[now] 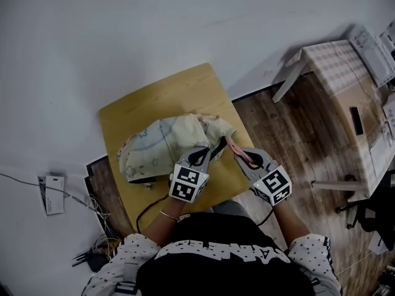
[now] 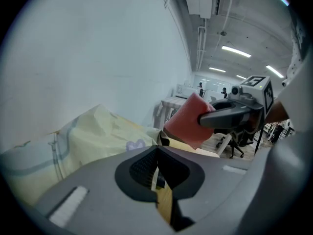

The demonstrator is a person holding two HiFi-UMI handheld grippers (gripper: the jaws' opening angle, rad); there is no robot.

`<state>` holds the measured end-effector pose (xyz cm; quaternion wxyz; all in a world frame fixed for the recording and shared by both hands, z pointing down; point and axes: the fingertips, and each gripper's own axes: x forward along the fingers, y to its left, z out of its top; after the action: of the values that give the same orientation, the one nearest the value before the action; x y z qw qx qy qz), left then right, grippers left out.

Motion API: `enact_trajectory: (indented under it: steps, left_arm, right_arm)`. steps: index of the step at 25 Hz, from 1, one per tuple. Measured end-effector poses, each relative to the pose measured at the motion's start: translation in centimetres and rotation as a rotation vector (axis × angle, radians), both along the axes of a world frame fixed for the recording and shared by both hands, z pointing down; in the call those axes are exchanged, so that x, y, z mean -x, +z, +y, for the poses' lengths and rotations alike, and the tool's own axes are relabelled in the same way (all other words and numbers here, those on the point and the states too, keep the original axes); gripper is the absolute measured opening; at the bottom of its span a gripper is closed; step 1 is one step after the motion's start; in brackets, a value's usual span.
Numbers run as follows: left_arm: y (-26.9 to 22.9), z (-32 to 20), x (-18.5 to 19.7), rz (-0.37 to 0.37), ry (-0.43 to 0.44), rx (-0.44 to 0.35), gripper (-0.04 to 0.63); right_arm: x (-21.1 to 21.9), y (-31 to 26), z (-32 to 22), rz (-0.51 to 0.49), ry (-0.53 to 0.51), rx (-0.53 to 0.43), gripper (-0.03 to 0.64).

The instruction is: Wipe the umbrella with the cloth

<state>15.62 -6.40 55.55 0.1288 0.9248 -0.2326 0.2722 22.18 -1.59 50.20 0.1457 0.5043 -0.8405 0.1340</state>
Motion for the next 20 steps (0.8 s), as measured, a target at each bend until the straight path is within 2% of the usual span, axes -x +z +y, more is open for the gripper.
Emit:
enact_trajectory:
  steps: [11,20]
  left_arm:
    - [4.4,-1.4,-0.6,-0.076,-0.024,0.066,0.002]
    - [4.3,-0.9,-0.9,-0.017,0.004,0.097,0.019]
  right_arm:
    - [-0.2,-0.8,0.3,0.009,0.008,-0.004,0.032]
    - [0.2,-1.3,0.0,0.006,-0.001,-0.018,0.032]
